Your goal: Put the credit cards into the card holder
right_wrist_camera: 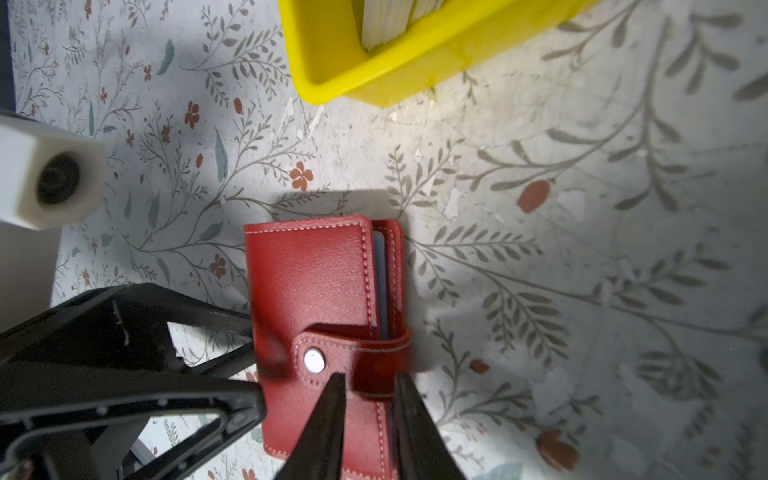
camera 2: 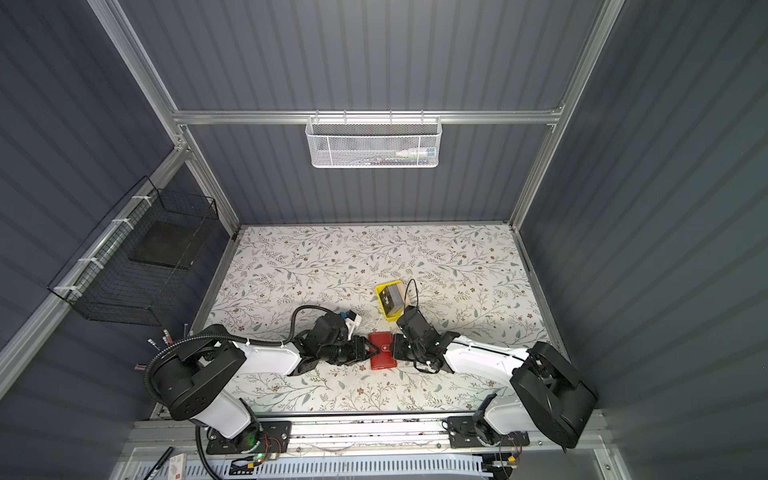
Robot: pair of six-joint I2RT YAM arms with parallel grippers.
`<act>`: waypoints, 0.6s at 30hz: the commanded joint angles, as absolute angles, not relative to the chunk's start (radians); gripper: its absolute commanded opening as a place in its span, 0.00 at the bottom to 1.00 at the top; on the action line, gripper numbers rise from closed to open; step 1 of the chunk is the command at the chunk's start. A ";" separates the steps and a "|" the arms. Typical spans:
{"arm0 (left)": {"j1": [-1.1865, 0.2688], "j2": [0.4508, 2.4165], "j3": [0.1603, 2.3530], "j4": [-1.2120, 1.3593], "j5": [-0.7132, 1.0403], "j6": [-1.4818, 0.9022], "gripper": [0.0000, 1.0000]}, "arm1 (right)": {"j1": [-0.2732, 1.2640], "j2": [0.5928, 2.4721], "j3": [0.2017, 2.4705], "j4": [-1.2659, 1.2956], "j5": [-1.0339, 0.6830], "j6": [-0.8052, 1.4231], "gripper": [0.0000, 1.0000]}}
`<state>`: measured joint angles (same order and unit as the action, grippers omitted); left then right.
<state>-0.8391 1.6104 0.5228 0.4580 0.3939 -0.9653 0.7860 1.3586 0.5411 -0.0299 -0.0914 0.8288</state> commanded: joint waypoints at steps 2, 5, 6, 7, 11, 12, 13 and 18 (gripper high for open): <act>-0.846 1.604 0.526 0.462 0.410 -0.940 0.47 | 0.783 1.370 0.559 -0.037 -0.092 0.829 0.24; -0.847 1.604 0.524 0.489 0.421 -0.941 0.47 | 0.783 1.376 0.559 -0.042 -0.087 0.828 0.24; -0.847 1.605 0.523 0.504 0.425 -0.946 0.47 | 0.783 1.377 0.559 -0.047 -0.086 0.827 0.24; -0.847 1.606 0.520 0.520 0.430 -0.949 0.46 | 0.782 1.382 0.561 -0.051 -0.084 0.826 0.24; -0.847 1.600 0.511 0.566 0.440 -0.949 0.45 | 0.782 1.383 0.557 -0.057 -0.079 0.827 0.24; -0.847 1.599 0.514 0.561 0.442 -0.944 0.45 | 0.783 1.383 0.555 -0.057 -0.078 0.828 0.24; -0.848 1.601 0.514 0.562 0.441 -0.943 0.45 | 0.783 1.381 0.552 -0.054 -0.078 0.829 0.24; -0.847 1.629 0.508 0.624 0.454 -0.969 0.43 | 0.783 1.376 0.549 -0.055 -0.080 0.830 0.24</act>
<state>-0.8391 1.6108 0.5148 0.5488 0.4213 -0.9627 0.7830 1.3735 0.5411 -0.0338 -0.0826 0.8288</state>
